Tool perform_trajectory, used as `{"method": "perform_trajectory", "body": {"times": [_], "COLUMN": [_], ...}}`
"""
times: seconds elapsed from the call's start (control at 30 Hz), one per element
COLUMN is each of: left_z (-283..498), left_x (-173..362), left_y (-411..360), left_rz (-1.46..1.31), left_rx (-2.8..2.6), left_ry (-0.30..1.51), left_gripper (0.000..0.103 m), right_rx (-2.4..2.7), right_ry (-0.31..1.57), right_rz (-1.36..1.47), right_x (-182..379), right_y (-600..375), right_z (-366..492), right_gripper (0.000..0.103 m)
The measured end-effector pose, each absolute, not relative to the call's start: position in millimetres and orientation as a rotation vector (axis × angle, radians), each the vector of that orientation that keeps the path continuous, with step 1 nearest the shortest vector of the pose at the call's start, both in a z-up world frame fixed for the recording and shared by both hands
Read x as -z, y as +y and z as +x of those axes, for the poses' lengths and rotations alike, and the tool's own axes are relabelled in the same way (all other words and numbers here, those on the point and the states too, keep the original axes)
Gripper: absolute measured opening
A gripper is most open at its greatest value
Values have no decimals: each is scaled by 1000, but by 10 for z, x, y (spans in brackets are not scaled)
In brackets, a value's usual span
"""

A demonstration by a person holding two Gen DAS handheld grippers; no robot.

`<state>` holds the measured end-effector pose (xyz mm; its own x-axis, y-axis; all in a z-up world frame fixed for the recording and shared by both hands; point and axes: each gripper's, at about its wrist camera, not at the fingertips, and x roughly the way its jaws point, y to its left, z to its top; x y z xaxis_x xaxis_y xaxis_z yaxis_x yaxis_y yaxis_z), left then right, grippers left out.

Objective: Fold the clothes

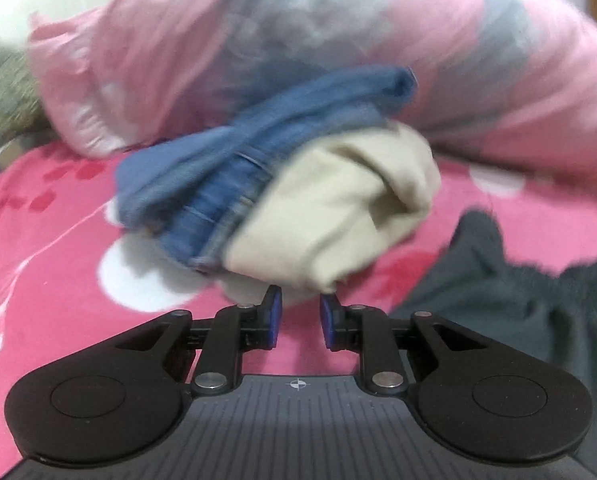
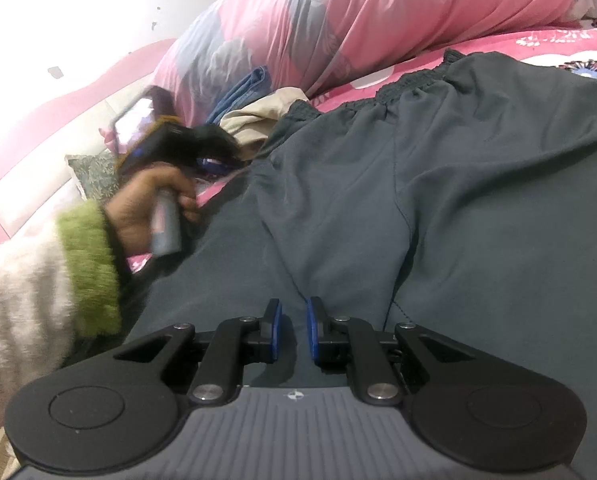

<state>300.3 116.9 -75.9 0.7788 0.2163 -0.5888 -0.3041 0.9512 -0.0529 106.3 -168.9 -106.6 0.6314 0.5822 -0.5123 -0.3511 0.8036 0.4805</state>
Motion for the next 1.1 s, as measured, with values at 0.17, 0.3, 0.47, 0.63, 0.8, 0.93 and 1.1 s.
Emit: {"method": "perform_trajectory", "body": {"times": [0.17,0.3,0.47,0.63,0.8,0.93,1.1], "left_z": [2509,1934,1244,819,716,686,633], "left_x": [261,-21,100,471,815,802,770], "left_y": [1296,1251,1044,777,760,890,927], "left_rz": [-168,-142,-79,-71,-46,-83,-69], "left_rx": [-215,-73,147,300,247,241,220], "left_ry": [557,563,608,694,775,762,748], "left_gripper": [23,24,26,26,26,26,26], "right_rx": [-545,-574,-446,-184,-100,-8,-128], "right_ry": [702,605,523,626,785,834,769], "right_rz": [335,280,155,83,117,59,73], "right_x": [1015,694,382,496,703,533,324], "right_y": [-1670,-1664,-1970,-2562,-3059,-3183,-2911], "right_z": [1040,776,445,518,390,246,515], "right_gripper": [16,16,16,16,13,14,15]}}
